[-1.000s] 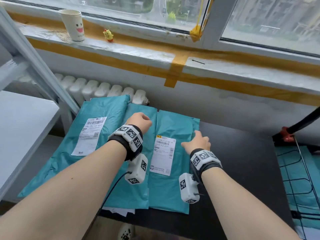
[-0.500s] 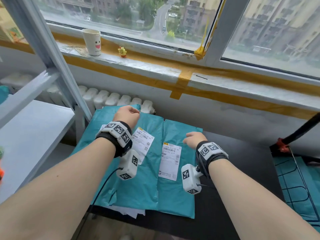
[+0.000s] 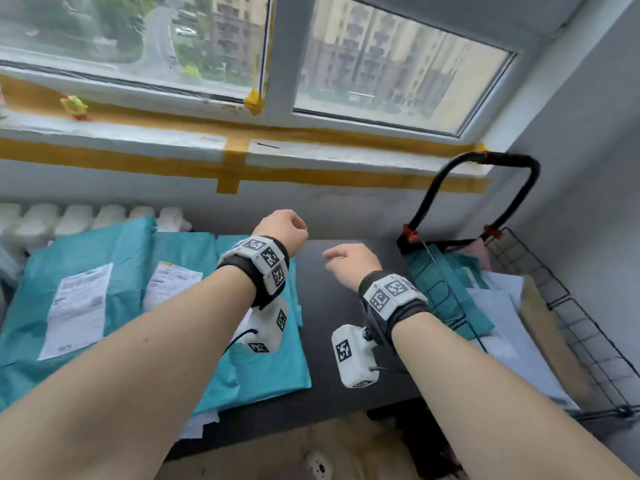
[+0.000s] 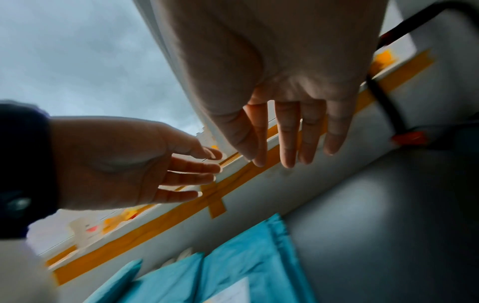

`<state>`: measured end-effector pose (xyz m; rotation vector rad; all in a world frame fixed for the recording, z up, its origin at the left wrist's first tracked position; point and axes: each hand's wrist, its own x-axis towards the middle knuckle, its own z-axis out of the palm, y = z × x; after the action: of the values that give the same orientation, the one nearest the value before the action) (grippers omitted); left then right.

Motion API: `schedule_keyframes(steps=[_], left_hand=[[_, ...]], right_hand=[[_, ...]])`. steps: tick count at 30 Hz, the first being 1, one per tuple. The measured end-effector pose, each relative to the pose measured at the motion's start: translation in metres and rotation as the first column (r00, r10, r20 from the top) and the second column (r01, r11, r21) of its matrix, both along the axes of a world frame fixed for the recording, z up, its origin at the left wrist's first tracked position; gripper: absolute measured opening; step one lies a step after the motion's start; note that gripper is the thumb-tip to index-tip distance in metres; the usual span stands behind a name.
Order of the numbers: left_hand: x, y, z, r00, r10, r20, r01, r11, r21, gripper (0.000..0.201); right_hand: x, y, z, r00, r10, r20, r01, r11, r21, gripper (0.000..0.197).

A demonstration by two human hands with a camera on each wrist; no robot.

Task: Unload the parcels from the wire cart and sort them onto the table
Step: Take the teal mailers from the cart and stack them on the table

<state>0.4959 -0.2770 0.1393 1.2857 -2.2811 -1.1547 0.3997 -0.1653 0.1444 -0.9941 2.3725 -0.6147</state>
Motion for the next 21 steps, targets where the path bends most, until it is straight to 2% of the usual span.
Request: schedule_keyframes(steps=[8, 16, 21], left_hand=[[-0.097, 0.099, 0.001, 0.955, -0.298, -0.005, 0.298, 0.955, 0.008, 0.015], [-0.205, 0.199, -0.012, 0.921, -0.389, 0.025, 0.389, 0.921, 0.021, 0.020], [-0.294, 0.279, -0.023, 0.879, -0.458, 0.134, 0.466, 0.884, -0.029, 0.022]], right_hand=[[-0.081, 0.131, 0.004, 0.955, -0.294, 0.033, 0.295, 0.955, -0.041, 0.024], [-0.181, 0.262, -0.018, 0.876, -0.470, 0.106, 0.479, 0.874, -0.080, 0.019], [-0.264, 0.344, -0.046, 0.789, -0.569, 0.230, 0.599, 0.795, -0.089, 0.030]])
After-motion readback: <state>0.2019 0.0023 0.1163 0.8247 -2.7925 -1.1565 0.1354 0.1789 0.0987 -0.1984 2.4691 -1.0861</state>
